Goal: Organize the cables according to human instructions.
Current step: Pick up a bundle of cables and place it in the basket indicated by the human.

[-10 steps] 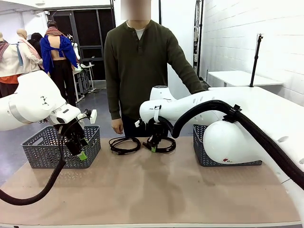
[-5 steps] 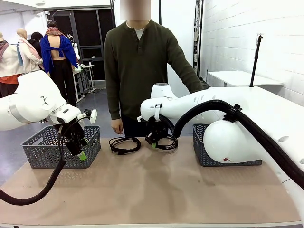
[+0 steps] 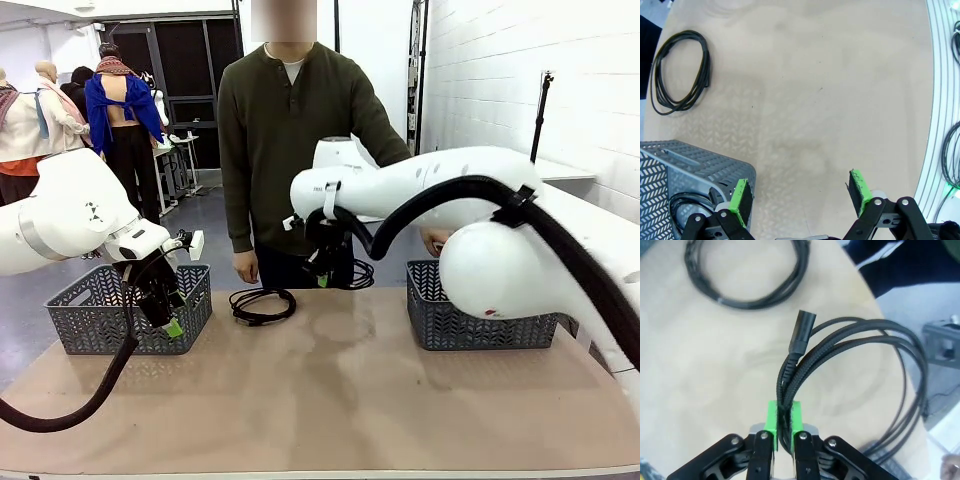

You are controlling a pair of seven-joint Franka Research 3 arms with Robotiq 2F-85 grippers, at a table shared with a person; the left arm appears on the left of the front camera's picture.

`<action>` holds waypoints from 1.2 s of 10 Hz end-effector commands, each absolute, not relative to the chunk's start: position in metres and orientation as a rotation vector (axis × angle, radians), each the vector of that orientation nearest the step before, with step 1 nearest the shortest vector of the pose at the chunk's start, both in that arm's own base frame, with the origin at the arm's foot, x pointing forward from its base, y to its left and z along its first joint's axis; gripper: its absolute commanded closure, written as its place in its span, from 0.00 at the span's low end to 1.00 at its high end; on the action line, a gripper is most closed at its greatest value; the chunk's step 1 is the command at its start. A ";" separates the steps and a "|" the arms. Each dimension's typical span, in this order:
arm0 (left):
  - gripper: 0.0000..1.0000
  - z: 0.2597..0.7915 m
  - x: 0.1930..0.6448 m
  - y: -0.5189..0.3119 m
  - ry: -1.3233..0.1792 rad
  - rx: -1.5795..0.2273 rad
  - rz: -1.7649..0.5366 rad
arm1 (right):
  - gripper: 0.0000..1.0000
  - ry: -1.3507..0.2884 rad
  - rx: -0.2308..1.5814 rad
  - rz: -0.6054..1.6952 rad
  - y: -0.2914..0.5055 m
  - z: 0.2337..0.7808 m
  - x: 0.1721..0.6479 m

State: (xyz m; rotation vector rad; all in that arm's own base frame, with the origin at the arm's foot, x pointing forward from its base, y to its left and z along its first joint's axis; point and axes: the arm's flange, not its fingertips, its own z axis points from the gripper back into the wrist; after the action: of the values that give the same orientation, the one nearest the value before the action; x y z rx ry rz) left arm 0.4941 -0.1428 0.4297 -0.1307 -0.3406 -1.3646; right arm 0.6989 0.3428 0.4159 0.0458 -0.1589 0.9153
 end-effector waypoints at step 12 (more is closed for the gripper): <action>0.00 0.433 0.494 -0.143 -0.331 -0.136 -1.363 | 1.00 -0.078 0.020 1.532 0.227 0.495 0.616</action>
State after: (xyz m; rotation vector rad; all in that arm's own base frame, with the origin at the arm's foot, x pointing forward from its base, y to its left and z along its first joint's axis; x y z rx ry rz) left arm 0.4941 -0.1429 0.4299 -0.1308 -0.3408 -1.3649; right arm 0.6153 0.2261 0.4909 0.0195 -0.0820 1.5532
